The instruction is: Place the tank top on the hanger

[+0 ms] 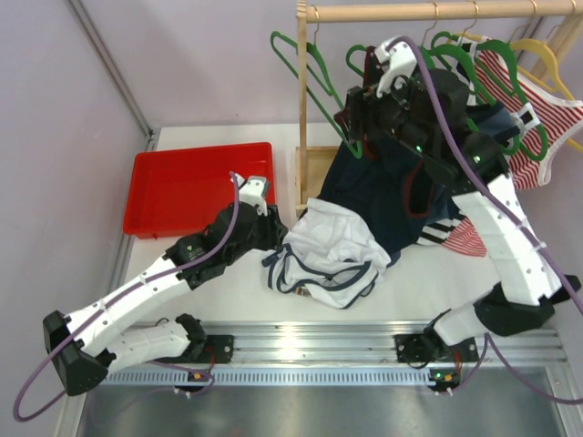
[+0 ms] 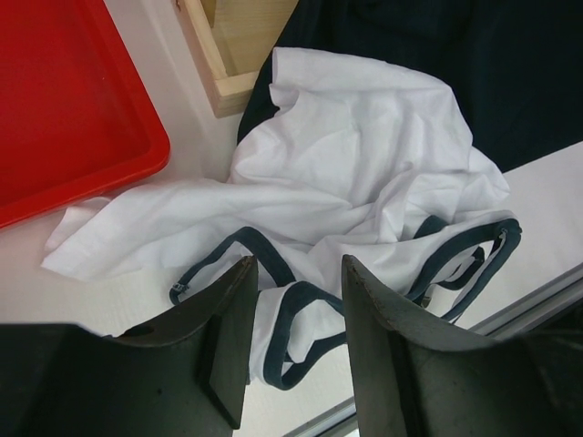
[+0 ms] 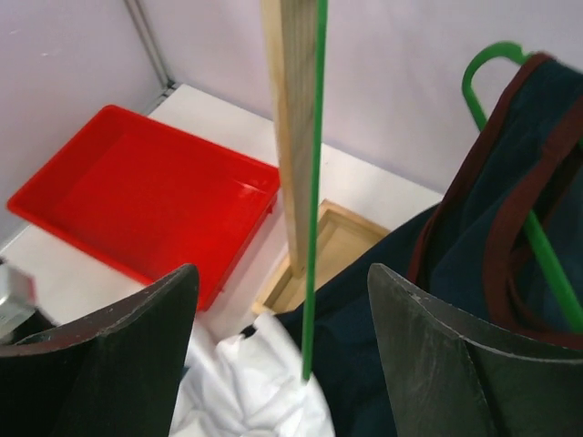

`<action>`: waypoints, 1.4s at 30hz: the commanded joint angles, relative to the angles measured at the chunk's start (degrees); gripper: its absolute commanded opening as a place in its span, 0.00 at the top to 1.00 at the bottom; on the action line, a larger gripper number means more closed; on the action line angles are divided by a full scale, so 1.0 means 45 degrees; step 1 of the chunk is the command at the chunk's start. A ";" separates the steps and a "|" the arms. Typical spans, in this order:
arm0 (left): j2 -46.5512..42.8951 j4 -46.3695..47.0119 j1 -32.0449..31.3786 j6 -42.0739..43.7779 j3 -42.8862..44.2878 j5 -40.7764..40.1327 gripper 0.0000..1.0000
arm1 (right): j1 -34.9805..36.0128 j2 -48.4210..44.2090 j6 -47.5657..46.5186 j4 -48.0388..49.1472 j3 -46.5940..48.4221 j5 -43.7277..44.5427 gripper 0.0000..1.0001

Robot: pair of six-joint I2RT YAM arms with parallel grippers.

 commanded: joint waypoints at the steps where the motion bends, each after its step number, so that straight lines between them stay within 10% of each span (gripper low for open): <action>1: -0.0189 -0.0046 -0.0036 0.0242 0.0500 -0.0010 0.53 | -0.0588 0.1465 -0.1195 0.0398 0.1802 -0.0777 0.25; 42: -0.0658 -0.0261 -0.0016 0.0203 -0.0164 -0.0166 0.53 | -0.1018 0.4671 -0.1372 0.0437 0.3914 -0.1345 0.46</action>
